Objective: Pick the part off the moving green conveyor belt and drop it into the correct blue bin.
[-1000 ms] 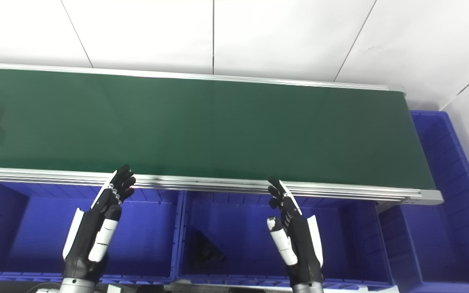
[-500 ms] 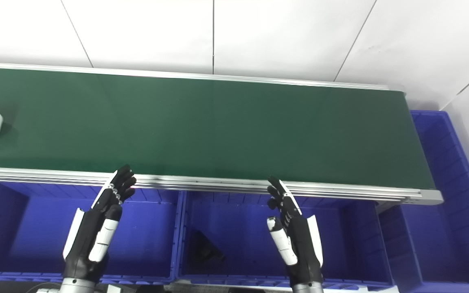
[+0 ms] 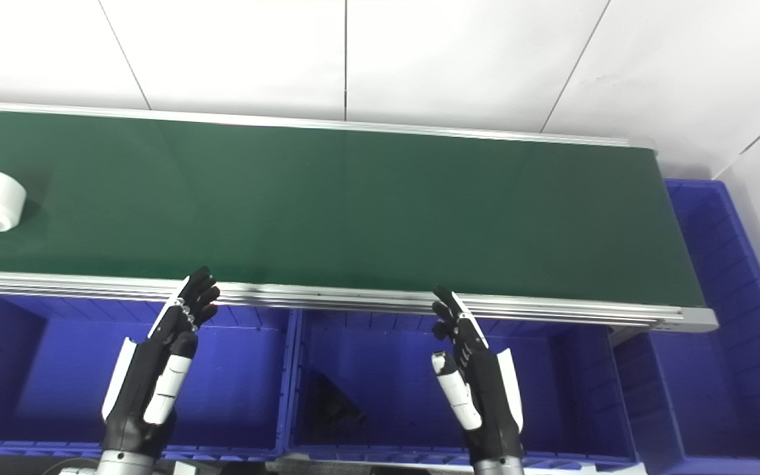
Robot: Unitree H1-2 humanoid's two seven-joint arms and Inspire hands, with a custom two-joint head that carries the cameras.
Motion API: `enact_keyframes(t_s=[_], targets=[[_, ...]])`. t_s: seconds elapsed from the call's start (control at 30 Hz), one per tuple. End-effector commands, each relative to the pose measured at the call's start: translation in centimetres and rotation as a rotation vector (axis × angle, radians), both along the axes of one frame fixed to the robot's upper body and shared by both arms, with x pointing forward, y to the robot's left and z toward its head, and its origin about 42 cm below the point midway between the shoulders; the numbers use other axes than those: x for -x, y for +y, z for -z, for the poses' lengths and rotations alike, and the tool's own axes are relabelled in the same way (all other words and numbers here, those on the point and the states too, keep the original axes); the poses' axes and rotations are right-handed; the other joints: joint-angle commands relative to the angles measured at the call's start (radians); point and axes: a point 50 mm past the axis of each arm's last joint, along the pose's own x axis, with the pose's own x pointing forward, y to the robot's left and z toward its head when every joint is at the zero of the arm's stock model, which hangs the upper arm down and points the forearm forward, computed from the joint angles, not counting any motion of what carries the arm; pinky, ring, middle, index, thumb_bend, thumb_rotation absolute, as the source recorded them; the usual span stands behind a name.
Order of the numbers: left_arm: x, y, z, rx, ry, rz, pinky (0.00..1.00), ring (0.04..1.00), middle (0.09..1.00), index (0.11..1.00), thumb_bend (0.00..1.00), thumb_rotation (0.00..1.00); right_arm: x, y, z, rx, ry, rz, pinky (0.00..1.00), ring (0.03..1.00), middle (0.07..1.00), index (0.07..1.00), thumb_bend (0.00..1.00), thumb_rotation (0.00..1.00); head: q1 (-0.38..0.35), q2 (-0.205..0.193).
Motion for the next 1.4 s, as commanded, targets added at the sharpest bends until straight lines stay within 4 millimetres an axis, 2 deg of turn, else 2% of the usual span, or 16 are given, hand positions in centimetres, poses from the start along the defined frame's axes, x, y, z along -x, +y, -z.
enact_keyframes(t_s=[0.0, 0.17, 0.2, 0.37, 0.5, 0.63, 0.93, 1.03, 1.2, 1.23, 1.3, 1.37], targets=[[-0.1, -0.2, -0.7, 0.006, -0.046, -0.003, 0.90, 0.911, 0.930, 0.918, 0.54, 0.90, -0.2, -0.1, -1.1, -0.006, -0.083, -0.010, 0.89, 0.914, 0.937, 0.898, 0.74, 0.91, 0.004, -0.007], [0.1, -0.5, -0.2, -0.005, -0.047, -0.002, 0.88, 0.903, 0.923, 0.915, 0.53, 0.89, 0.0, -0.5, -0.7, -0.009, -0.076, -0.010, 0.88, 0.914, 0.939, 0.903, 0.76, 0.92, 0.058, -0.039], [0.2, -0.7, -0.1, -0.008, -0.048, -0.003, 0.88, 0.903, 0.923, 0.915, 0.53, 0.89, 0.1, -0.7, -0.6, -0.010, -0.073, -0.008, 0.88, 0.914, 0.939, 0.903, 0.76, 0.92, 0.098, -0.055], [0.2, -2.1, 0.7, -0.006, -0.045, -0.012, 0.82, 0.862, 0.885, 0.865, 0.55, 0.83, 0.3, -2.2, 0.6, -0.010, -0.081, -0.017, 0.91, 0.927, 0.952, 0.913, 0.75, 0.93, 0.205, -0.099], [0.3, -3.3, 1.2, -0.012, -0.041, -0.008, 0.78, 0.838, 0.861, 0.831, 0.50, 0.77, 0.6, -3.6, 1.5, -0.017, -0.078, -0.022, 0.94, 0.951, 0.977, 0.944, 0.74, 0.97, 0.307, -0.144], [0.1, -4.3, 1.5, -0.008, -0.043, -0.017, 0.73, 0.805, 0.832, 0.798, 0.56, 0.75, 0.7, -4.3, 1.7, -0.031, -0.049, -0.013, 0.97, 0.958, 0.986, 0.980, 0.76, 0.99, 0.342, -0.155], [-0.3, -5.2, 2.0, 0.011, -0.048, -0.021, 0.69, 0.791, 0.822, 0.785, 0.57, 0.68, 0.4, -5.1, 2.1, -0.025, -0.053, -0.043, 1.00, 0.993, 1.000, 1.000, 0.71, 1.00, 0.404, -0.184], [-0.5, -5.4, 2.1, 0.010, -0.045, -0.017, 0.69, 0.785, 0.818, 0.775, 0.59, 0.66, 0.2, -5.3, 2.0, -0.027, -0.048, -0.047, 1.00, 0.994, 1.000, 1.000, 0.71, 1.00, 0.424, -0.184], [-0.8, -5.2, 1.8, 0.007, -0.055, -0.013, 0.68, 0.781, 0.814, 0.760, 0.55, 0.56, -0.2, -5.1, 2.0, -0.010, -0.070, -0.056, 1.00, 1.000, 1.000, 1.000, 0.69, 1.00, 0.437, -0.171], [-0.8, -5.1, 1.7, 0.007, -0.061, -0.011, 0.67, 0.774, 0.812, 0.761, 0.57, 0.55, -0.3, -5.1, 2.0, -0.009, -0.072, -0.058, 1.00, 1.000, 1.000, 1.000, 0.70, 1.00, 0.437, -0.171], [-1.0, -4.4, 0.9, 0.004, -0.091, -0.006, 0.64, 0.734, 0.786, 0.749, 0.69, 0.54, -0.4, -4.8, 1.8, -0.011, -0.067, -0.052, 1.00, 1.000, 1.000, 1.000, 0.71, 1.00, 0.434, -0.162], [-2.0, -3.0, -0.9, 0.004, -0.187, 0.002, 0.59, 0.682, 0.719, 0.694, 0.83, 0.46, -0.5, -4.5, 1.6, -0.017, -0.059, -0.042, 1.00, 0.995, 1.000, 1.000, 0.73, 1.00, 0.423, -0.136]])
